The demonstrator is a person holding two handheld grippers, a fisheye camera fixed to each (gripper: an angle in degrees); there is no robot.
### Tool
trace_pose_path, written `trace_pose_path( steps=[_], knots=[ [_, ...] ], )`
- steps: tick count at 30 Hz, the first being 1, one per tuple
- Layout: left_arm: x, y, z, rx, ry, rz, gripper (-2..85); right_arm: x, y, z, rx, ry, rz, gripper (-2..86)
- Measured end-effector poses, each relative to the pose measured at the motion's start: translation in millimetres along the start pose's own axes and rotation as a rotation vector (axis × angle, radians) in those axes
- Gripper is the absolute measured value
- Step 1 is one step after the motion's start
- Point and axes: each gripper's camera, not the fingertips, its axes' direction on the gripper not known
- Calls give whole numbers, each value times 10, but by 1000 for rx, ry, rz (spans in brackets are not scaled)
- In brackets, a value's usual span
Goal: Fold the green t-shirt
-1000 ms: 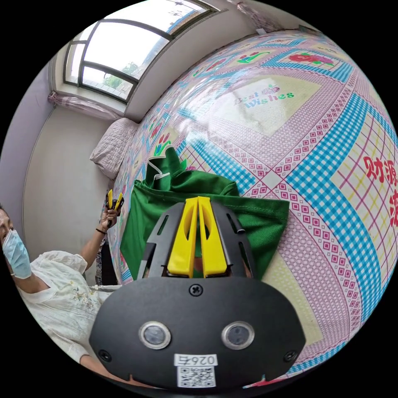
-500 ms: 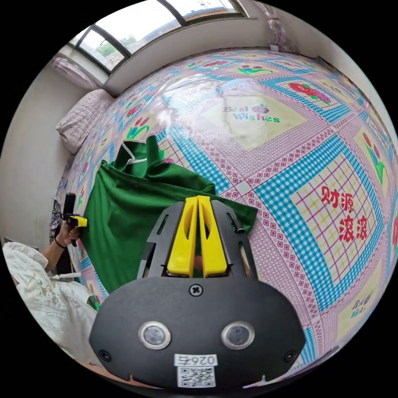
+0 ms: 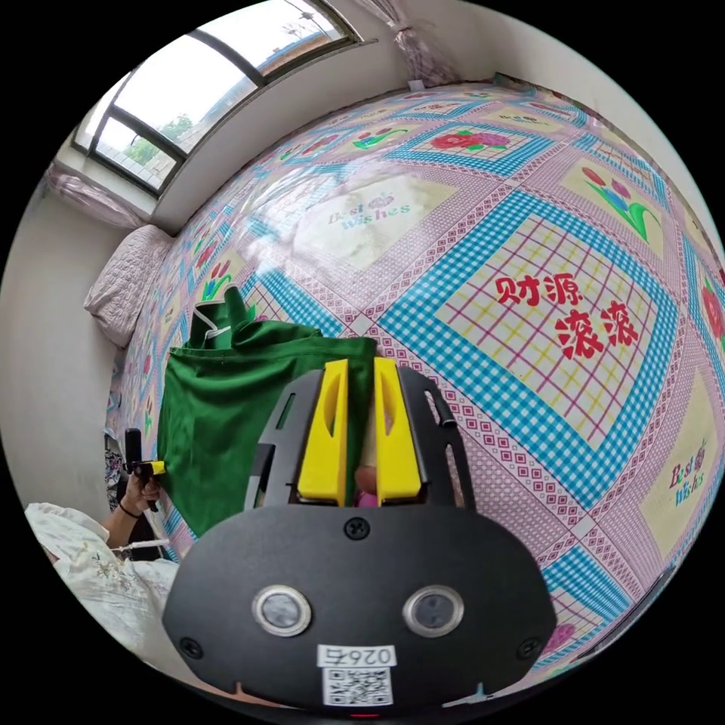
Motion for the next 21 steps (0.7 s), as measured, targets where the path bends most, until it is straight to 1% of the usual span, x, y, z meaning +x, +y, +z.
trace_pose_path(
  steps=[1, 3, 6, 9, 12, 14, 16, 18, 20, 21],
  knots=[
    [10, -5, 42, -1, -21, 11, -10, 7, -54, 72, -11, 43, 15, 11],
    [33, -7, 111, -6, -59, 35, -10, -26, -120, 103, 12, 75, 23, 8],
    [13, 21, 209, 9, -64, 38, -10, -226, -79, 75, 39, 127, -3, 41],
    [-39, 93, 291, 18, -34, 25, -10, -484, 212, -58, 78, 223, -43, 58],
    [-94, 177, 366, 47, -27, 28, -10, -869, 760, -205, 123, 237, -110, 45],
    [-158, 207, 443, 75, 3, 12, -9, -1284, 1347, -192, 143, 235, -182, 35],
    [-166, 220, 507, 86, 6, -1, -9, -1533, 1797, -126, 143, 284, -206, 32],
    [-70, 261, 557, 106, -24, 34, -8, -1704, 2236, -73, 148, 352, -217, 31],
    [136, 373, 574, 160, -105, 96, -3, -1795, 2720, -70, 163, 449, -198, 30],
    [188, 410, 567, 181, -136, 106, -1, -1795, 2817, -84, 168, 471, -185, 30]
  ],
)
